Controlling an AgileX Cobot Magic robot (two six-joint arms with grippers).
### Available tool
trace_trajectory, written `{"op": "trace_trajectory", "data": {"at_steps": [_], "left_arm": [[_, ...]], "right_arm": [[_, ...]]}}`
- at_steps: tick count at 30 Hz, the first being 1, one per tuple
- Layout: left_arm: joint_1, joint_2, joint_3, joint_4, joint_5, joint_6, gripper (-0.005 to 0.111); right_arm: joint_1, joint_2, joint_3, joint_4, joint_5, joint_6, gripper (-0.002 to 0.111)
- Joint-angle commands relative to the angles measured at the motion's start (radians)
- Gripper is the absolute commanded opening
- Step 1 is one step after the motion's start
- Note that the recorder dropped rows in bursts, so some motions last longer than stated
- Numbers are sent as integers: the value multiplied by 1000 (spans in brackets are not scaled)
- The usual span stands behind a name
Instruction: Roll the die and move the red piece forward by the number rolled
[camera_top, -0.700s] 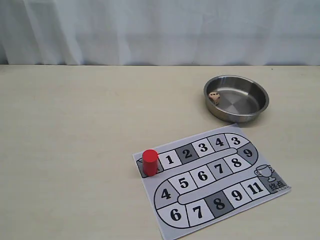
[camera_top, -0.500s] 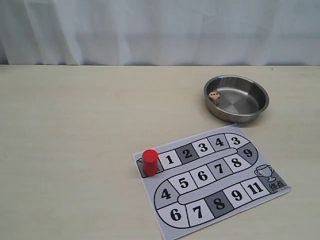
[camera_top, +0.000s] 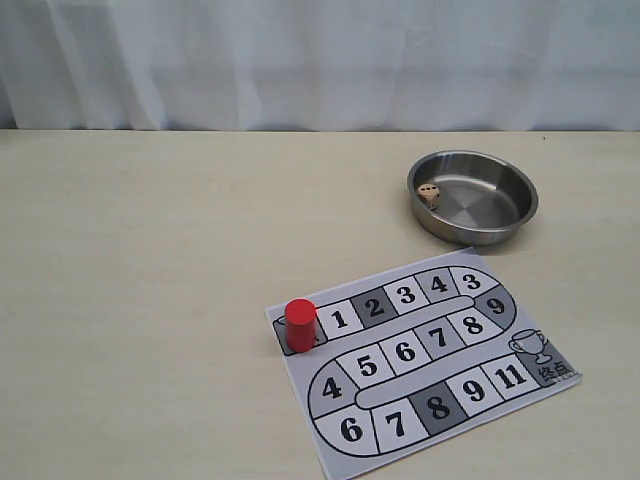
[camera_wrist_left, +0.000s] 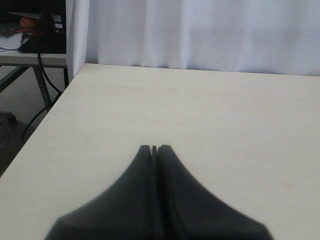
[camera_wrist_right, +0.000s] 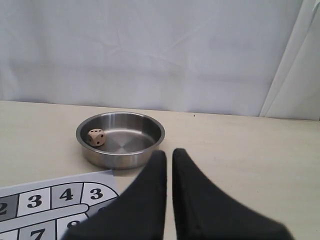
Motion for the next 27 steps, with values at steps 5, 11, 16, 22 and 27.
{"op": "trace_trajectory", "data": {"at_steps": [5, 11, 16, 22, 27], "left_arm": [[-8, -1, -6, 0, -13, 0, 0], [-8, -1, -6, 0, -13, 0, 0], [-8, -1, -6, 0, -13, 0, 0], [-8, -1, -6, 0, -13, 0, 0], [-8, -1, -6, 0, -13, 0, 0]], "right_arm": [[3, -5, 3, 51, -116, -17, 4], [3, -5, 3, 61, -304, 2, 4], [3, -5, 3, 61, -480, 21, 4], [3, -5, -112, 167, -369, 41, 4], [3, 9, -270, 167, -225, 41, 4]]}}
